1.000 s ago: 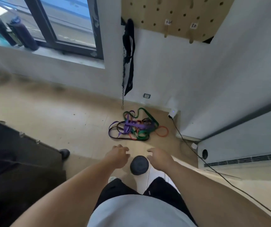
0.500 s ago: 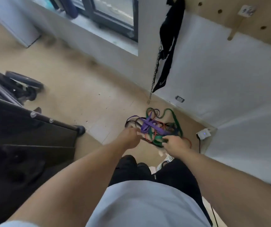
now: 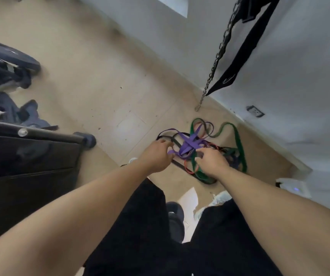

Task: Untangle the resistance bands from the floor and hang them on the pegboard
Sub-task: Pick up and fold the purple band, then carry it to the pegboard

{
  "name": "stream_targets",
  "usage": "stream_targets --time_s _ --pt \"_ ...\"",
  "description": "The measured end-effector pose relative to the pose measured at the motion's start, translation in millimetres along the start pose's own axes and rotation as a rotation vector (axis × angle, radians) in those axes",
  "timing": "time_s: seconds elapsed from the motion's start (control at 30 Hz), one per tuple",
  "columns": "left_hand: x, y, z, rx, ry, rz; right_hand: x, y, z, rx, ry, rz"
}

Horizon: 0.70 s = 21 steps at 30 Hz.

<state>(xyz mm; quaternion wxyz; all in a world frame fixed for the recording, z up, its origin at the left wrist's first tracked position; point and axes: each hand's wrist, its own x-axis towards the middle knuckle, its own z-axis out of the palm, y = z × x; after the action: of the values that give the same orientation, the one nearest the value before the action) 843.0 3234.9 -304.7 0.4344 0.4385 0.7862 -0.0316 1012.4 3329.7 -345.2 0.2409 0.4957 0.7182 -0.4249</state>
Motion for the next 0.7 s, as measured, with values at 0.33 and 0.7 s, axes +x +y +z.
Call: stream_targets --time_s 0.33,0.7 --pt "222 -78 83 0.182 0.074 -0.053 240 50 170 0.158 -0.029 0.017" --pt "267 -58 58 0.449 -0.012 -0.046 346 47 267 -0.102 -0.067 -0.004"
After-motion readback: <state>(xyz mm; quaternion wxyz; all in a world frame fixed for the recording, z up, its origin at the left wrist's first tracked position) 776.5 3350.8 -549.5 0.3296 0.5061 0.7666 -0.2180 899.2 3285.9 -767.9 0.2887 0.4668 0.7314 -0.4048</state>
